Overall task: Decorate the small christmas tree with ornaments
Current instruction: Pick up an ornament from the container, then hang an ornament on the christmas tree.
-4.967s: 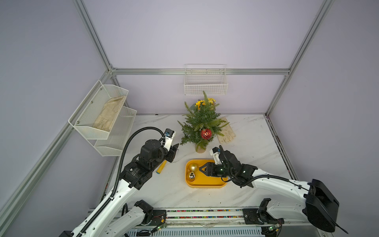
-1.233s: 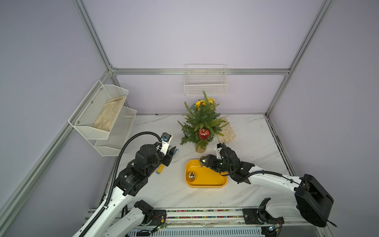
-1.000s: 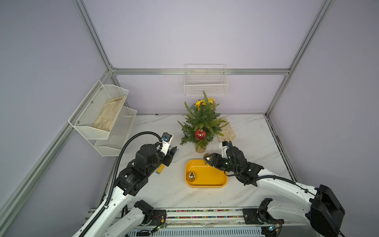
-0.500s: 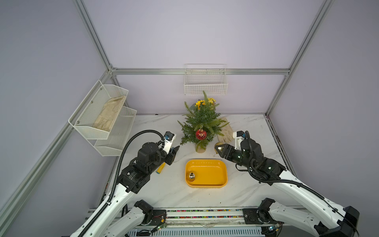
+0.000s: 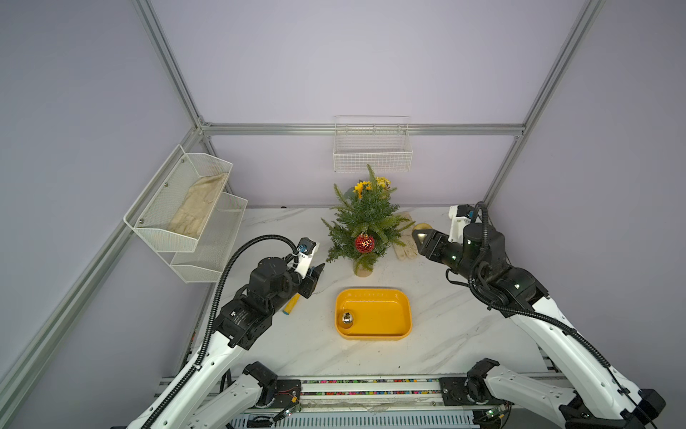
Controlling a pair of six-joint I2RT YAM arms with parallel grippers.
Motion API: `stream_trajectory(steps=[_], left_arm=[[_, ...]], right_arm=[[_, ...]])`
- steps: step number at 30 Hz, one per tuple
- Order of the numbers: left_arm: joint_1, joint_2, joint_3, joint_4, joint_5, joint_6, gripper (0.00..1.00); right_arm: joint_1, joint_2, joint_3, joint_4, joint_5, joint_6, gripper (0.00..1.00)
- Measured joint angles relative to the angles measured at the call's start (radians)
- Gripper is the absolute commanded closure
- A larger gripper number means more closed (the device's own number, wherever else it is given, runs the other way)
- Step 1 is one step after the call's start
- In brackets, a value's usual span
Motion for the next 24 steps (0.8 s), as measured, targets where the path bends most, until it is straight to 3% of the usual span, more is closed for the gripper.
stream_trajectory(steps=[6,24], left_arm=[[0.0,0.004,0.0,0.0,0.0,0.006,0.47],[0.001,0.013,0.0,0.001,0.0,0.006,0.47]], right_arm=[[-0.079,0.085,0.092,0.002,-0.011,-0.067,0.37],[-0.28,0.303,0.207,0.132,-0.25,-0.11,0.38]])
